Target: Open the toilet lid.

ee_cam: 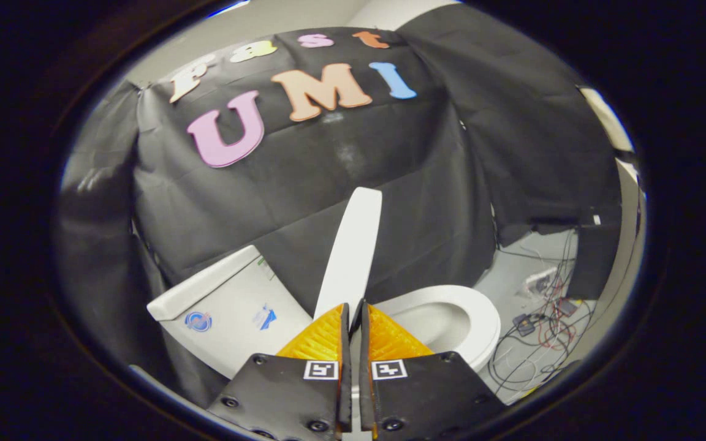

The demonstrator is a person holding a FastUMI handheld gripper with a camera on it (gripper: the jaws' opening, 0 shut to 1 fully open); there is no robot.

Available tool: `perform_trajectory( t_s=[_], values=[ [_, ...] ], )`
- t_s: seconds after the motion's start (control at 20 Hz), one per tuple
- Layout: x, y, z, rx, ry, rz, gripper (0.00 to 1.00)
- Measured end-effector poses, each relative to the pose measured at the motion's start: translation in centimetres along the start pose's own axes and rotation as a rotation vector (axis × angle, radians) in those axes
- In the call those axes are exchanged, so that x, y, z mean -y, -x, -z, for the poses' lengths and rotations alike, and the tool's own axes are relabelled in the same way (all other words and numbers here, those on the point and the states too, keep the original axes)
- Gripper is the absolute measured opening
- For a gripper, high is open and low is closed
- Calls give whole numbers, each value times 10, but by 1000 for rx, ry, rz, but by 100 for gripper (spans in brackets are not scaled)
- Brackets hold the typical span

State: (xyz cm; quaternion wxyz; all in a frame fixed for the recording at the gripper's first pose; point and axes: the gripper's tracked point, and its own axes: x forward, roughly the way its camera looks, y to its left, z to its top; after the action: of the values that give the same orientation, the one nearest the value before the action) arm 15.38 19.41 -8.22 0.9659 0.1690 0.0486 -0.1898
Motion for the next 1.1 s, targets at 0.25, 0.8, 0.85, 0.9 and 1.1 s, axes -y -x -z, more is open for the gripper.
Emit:
perform_trajectory(
  t_s=[0.25, 0.8, 0.85, 0.9, 1.1],
  values=[
    [-43, 4, -10, 8, 97, -94, 6],
    [-159, 2, -7, 10, 260, -354, 7],
    [-166, 0, -1, 1, 262, -373, 8],
    [-173, -1, -1, 2, 260, -387, 9],
    [-196, 0, 14, -30, 250, -425, 11]
  ],
)
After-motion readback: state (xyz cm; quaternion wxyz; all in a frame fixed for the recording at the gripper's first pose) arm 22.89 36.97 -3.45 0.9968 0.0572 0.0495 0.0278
